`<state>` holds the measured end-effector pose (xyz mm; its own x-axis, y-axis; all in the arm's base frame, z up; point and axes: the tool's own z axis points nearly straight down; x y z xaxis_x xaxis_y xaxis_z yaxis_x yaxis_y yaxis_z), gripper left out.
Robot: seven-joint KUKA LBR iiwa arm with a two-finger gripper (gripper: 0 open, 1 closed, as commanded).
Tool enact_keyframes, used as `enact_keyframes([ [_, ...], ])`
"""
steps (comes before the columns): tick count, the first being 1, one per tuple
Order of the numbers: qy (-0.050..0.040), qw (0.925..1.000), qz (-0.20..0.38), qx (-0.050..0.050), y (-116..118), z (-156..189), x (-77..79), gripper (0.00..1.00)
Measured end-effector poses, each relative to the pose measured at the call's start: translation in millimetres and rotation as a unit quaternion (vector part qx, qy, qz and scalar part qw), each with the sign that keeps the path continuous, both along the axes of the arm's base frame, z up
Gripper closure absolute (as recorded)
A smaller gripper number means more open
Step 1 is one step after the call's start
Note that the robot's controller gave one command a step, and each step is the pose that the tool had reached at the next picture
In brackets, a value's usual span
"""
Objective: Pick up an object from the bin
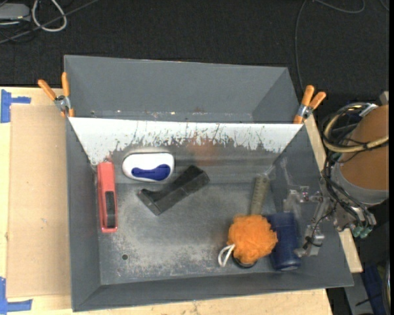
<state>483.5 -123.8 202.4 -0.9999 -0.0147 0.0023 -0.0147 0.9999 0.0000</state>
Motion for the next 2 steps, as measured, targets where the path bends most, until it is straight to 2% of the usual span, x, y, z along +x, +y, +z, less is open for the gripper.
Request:
enact_keyframes([
  [1,0.0,1.0,0.0,0.0,0.0,0.0,0.0,0.0],
  [2,-0.0013,0.9989,0.048,0.0,6.5,-52.2,4.1,0.0],
])
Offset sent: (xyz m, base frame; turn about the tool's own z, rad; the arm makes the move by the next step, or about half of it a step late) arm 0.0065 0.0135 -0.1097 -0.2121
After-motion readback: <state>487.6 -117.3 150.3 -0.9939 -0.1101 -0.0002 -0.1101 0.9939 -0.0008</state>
